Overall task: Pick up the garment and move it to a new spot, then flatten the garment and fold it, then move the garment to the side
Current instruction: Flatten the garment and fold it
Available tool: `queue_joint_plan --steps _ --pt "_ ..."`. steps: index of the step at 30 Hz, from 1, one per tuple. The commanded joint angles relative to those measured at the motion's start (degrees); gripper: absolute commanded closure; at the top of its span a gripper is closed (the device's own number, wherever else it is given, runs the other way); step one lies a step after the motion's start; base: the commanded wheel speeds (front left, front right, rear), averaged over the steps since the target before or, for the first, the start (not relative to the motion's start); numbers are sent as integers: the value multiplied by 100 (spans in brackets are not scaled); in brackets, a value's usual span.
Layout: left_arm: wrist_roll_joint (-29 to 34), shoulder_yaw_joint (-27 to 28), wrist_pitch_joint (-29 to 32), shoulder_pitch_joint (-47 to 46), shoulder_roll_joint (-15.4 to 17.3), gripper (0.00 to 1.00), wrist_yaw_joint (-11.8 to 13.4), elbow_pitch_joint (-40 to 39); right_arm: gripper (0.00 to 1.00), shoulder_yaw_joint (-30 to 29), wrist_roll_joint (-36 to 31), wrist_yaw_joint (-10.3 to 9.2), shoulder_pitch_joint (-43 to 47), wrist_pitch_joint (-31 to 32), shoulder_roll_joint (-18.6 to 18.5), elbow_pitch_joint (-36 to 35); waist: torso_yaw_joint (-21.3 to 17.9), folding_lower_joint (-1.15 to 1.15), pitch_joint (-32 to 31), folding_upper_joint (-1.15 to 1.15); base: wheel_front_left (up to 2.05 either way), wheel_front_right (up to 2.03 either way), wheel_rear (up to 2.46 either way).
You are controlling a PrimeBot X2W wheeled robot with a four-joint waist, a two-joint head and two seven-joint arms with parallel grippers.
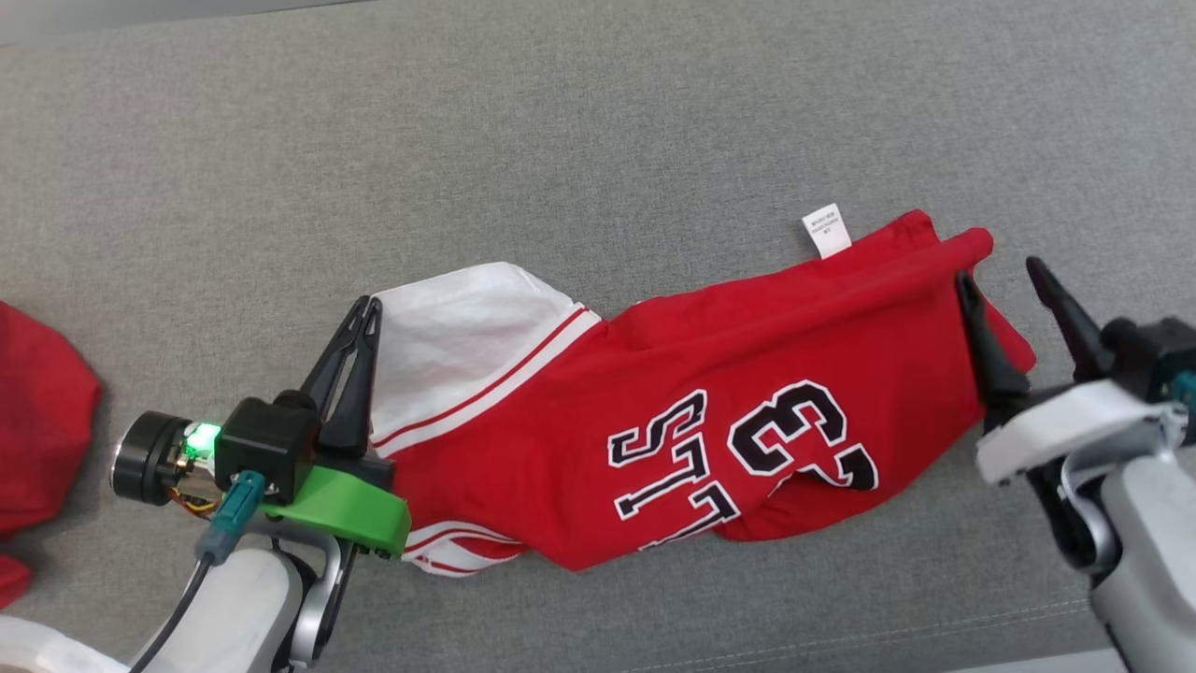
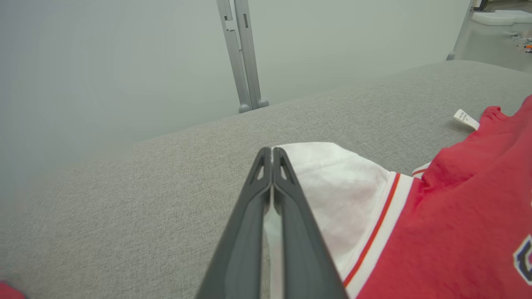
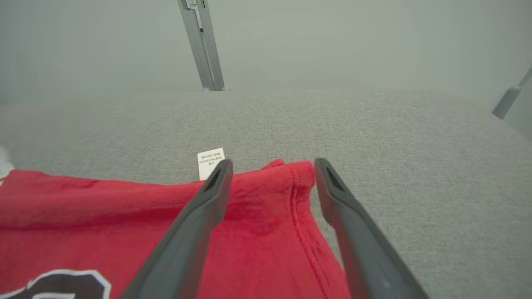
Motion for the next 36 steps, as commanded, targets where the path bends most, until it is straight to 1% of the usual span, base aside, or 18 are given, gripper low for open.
queue_joint_plan --steps 1,3,6,11,15,18,20,21,22,23,26,28,36 --pt "40 30 38 44 70 100 58 -93 0 156 76 2 -366 170 -202 207 53 0 84 0 0 0 0" --pt "68 38 90 52 127 100 116 -223 0 401 231 1 -873 548 -436 584 95 0 161 0 0 0 0" --pt "127 6 181 3 160 100 162 -381 0 886 359 1 -1658 1292 -800 1100 190 0 279 0 0 0 0" --pt "177 -74 276 -96 119 100 160 -497 0 1749 598 1 -2522 2517 -1069 1687 358 0 401 0 0 0 0" --pt "168 -106 265 -123 92 100 142 -504 0 2272 784 1 -2867 3115 -1142 1922 441 0 481 0 0 0 0" --pt "168 -109 255 -136 93 100 159 -525 0 2493 867 1 -3010 3318 -1146 2051 470 0 523 0 0 0 0" --pt "160 -99 239 -157 109 100 162 -527 0 2629 881 1 -3073 3320 -1137 2105 484 0 547 0 0 0 0" --pt "155 -97 244 -160 115 100 161 -522 22 2687 936 2 -3086 3365 -1122 2160 491 0 554 0 0 0 0" --pt "154 -94 236 -160 121 100 165 -515 69 2734 963 2 -3098 3391 -1107 2188 493 0 553 0 0 0 0" --pt "150 -91 244 -160 129 100 165 -509 100 2775 988 2 -3113 3425 -1105 2217 494 0 547 0 0 0 0" --pt "203 -61 184 -196 174 100 201 -554 100 2882 1100 0 -3109 3582 -1163 2207 483 0 513 0 0 0 0" --pt "251 -31 118 -212 217 100 221 -612 100 2903 1164 1 -3121 3565 -1235 2073 458 0 469 0 0 0 0" --pt "419 175 -80 -334 543 100 297 -1034 100 2651 967 1 -2990 2803 -1523 1309 294 0 106 0 0 0 0"
